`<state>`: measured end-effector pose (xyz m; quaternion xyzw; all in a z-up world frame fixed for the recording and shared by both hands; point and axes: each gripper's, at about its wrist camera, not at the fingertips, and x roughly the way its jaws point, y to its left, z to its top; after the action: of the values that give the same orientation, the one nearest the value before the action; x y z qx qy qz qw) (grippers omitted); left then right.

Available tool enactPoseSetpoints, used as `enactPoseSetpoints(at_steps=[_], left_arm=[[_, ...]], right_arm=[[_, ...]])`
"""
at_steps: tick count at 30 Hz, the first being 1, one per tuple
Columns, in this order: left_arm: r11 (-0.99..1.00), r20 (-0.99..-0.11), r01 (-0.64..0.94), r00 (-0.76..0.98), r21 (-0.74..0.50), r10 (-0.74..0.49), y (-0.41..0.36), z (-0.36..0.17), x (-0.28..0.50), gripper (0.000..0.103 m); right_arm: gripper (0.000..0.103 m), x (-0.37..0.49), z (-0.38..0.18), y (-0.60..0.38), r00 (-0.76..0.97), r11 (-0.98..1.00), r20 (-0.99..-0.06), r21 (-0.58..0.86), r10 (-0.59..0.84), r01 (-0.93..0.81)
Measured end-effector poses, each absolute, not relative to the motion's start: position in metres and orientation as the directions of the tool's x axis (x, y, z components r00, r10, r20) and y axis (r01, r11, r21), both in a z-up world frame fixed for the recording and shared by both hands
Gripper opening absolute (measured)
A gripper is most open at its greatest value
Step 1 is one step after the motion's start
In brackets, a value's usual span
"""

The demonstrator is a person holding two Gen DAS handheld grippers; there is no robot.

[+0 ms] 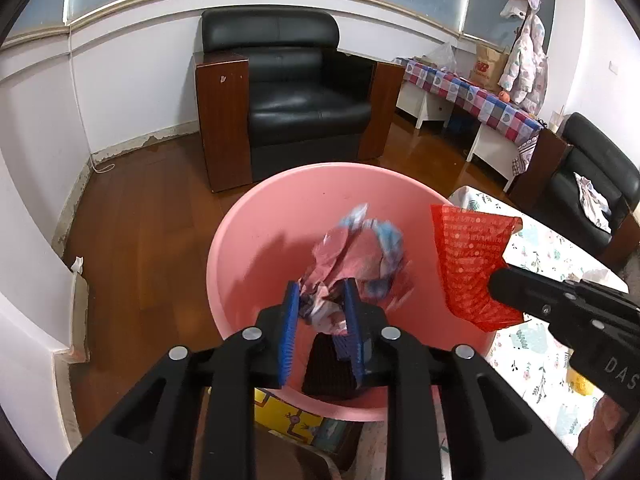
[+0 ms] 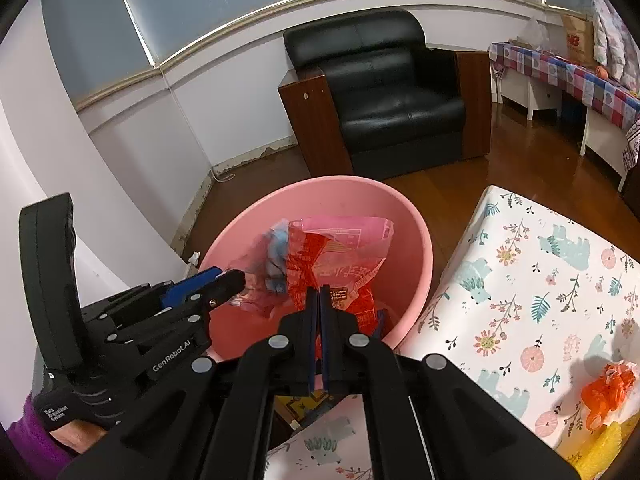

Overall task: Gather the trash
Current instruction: 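Carry wrapper and snack bag over the pink bucket and release both, then grasp the yellow foam net with the left gripper while the right grasps the yellow packet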

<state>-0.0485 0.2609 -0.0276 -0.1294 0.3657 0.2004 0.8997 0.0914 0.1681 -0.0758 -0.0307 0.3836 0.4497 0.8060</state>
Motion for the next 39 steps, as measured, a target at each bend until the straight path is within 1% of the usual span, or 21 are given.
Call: enactPoseSetpoints(at_steps=[1, 2, 3, 4, 5, 6, 14, 22, 31, 39], left_arm=[[0.887, -0.71, -0.454, 0.653, -0.086, 0.265, 0.26, -0.027, -0.048, 0.025], [0.887, -0.709, -0.453, 0.653, -0.086, 0.265, 0.26, -0.027, -0.048, 0.03], [0.887, -0.707, -0.454, 0.656, -0.09, 0.264, 0.26, -0.027, -0.049, 0.033], [0.886, -0.706, -0.454, 0.659, -0.096, 0.261, 0.26, -0.027, -0.05, 0.034], [0.885, -0.705, -0.454, 0.661, -0.104, 0.256, 0.261, -0.027, -0.05, 0.034], [0.884, -0.706, -0.454, 0.662, -0.111, 0.251, 0.261, -0.027, -0.051, 0.035], [0.889, -0.689, -0.435, 0.688, -0.143, 0.226, 0.259, -0.023, -0.059, 0.035], [0.92, -0.658, -0.36, 0.733, -0.155, 0.176, 0.235, -0.012, -0.064, 0.035], [0.966, -0.637, -0.209, 0.768, -0.154, 0.064, 0.184, 0.002, -0.059, 0.035], [0.984, -0.648, -0.057, 0.758, -0.166, -0.065, 0.132, 0.001, -0.047, 0.035]], right_arm=[[0.004, 0.092, -0.077, 0.169, 0.298, 0.593, -0.649, 0.296, 0.7, -0.749], [0.009, 0.092, -0.077, 0.169, 0.297, 0.593, -0.649, 0.296, 0.7, -0.749], [0.019, 0.091, -0.077, 0.169, 0.301, 0.594, -0.647, 0.294, 0.7, -0.749], [0.025, 0.091, -0.077, 0.168, 0.306, 0.595, -0.644, 0.293, 0.701, -0.748], [0.034, 0.09, -0.076, 0.165, 0.311, 0.596, -0.639, 0.292, 0.704, -0.748], [0.035, 0.089, -0.075, 0.163, 0.316, 0.597, -0.635, 0.29, 0.705, -0.748], [0.035, 0.078, -0.069, 0.146, 0.332, 0.595, -0.624, 0.273, 0.708, -0.756], [0.035, 0.063, -0.066, 0.107, 0.37, 0.631, -0.626, 0.261, 0.687, -0.731], [0.035, 0.045, -0.062, 0.031, 0.453, 0.705, -0.625, 0.231, 0.636, -0.671], [0.035, 0.039, -0.073, -0.059, 0.556, 0.818, -0.639, 0.219, 0.532, -0.532]])
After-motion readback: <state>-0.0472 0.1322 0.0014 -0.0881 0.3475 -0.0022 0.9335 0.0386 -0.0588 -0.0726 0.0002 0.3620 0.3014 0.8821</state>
